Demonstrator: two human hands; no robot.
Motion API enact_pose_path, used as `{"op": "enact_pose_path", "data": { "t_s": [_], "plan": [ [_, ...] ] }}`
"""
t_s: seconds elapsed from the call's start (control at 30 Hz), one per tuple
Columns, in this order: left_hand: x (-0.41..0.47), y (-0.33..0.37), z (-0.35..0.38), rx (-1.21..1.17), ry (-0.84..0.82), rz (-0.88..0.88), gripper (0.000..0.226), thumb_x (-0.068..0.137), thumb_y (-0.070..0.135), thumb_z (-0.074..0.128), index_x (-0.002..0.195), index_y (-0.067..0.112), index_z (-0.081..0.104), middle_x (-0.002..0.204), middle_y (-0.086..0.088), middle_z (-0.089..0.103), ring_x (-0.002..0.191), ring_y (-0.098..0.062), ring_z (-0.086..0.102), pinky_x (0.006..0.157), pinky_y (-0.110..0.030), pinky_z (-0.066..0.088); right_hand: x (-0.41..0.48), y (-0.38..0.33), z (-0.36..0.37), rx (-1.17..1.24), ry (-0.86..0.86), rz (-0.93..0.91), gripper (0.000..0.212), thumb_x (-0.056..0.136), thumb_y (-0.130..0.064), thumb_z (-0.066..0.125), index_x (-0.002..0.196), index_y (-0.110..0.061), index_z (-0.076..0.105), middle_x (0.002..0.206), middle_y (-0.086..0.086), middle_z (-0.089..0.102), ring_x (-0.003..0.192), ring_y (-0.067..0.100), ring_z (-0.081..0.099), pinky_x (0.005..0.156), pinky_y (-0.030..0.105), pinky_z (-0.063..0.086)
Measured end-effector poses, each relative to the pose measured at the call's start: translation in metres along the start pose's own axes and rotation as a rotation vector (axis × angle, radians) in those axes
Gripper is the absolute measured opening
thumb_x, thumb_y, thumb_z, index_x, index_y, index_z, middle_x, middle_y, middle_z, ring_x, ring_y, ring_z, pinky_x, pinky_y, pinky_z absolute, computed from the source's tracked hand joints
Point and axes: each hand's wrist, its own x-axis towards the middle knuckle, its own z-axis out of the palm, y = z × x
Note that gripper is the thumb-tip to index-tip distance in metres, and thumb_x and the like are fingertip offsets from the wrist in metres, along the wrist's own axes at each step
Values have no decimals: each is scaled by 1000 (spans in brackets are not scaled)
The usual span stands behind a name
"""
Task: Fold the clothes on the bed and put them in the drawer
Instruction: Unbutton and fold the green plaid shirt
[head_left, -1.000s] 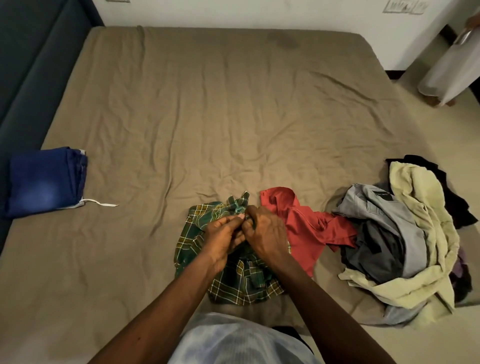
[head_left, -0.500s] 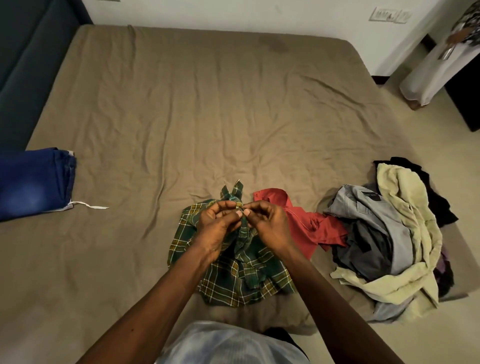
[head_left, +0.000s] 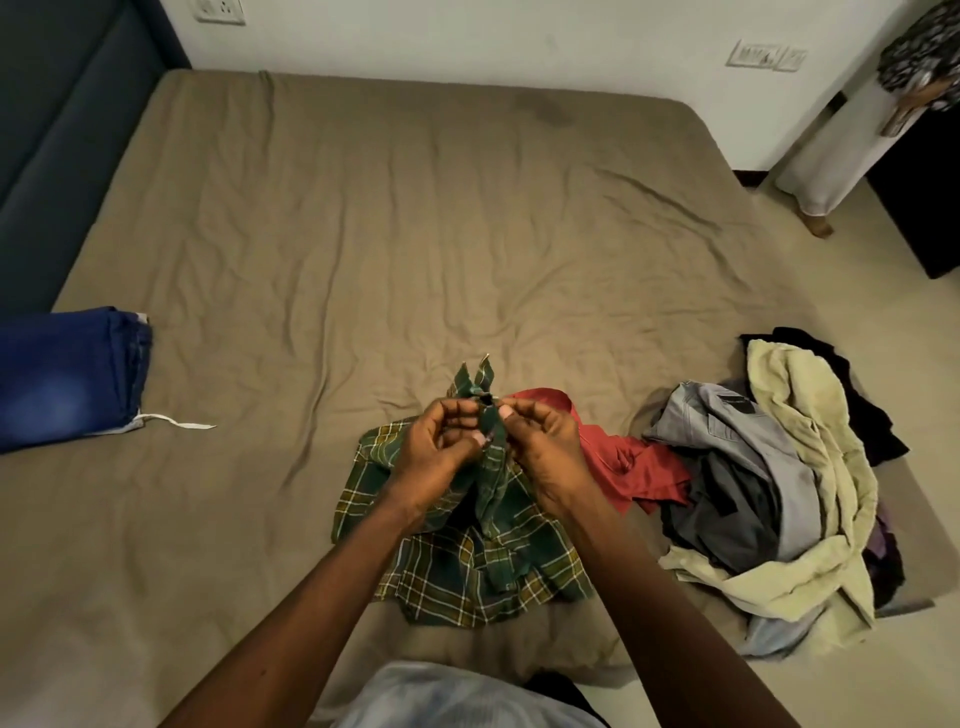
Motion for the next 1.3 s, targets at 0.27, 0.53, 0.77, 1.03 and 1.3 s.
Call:
{"op": "enact_pose_path", "data": {
  "t_s": [0.27, 0.53, 0.77, 1.03, 1.3],
  "plan": [
    [0, 4, -12, 283, 58, 80, 9, 100, 21, 65, 93, 22, 68, 83, -10, 68, 76, -17, 61, 69, -38, 51, 24, -21, 14, -213, 40, -80, 7, 109, -23, 46, 110, -19, 52, 96, 13, 59, 77, 21, 55, 62, 34, 52],
    [40, 63, -50, -54, 349, -13, 14, 95, 7, 68, 84, 15, 71, 75, -1, 71, 70, -16, 65, 66, -27, 55, 34, -20, -20, -830, -262, -209, 18, 84, -32, 83, 93, -23, 70, 79, -2, 69, 72, 13, 64, 71, 42, 57],
    [49, 77, -66, -231, 345, -174, 13, 87, -1, 64, 82, 6, 73, 69, -3, 73, 68, -19, 66, 57, -21, 55, 36, -20, -33, -627, -265, 42, 18, 82, -12, 85, 87, -1, 72, 86, 21, 73, 74, 26, 64, 75, 42, 58],
    [1, 21, -16, 39, 239, -160, 6, 86, 9, 80, 81, 9, 77, 79, -8, 77, 72, -15, 70, 71, -28, 59, -8, 4, -3, 101, -78, 359, 10, 90, 2, 69, 80, -1, 69, 76, 13, 74, 65, 19, 73, 56, 29, 61],
    [-29, -9, 0, 286, 227, -16, 12, 88, 10, 78, 89, 22, 75, 80, 3, 76, 74, -3, 70, 69, -17, 55, -21, 37, 11, -85, 52, 239, 5, 92, 1, 69, 88, -1, 71, 77, 10, 68, 60, 10, 63, 54, 19, 51]
  ]
}}
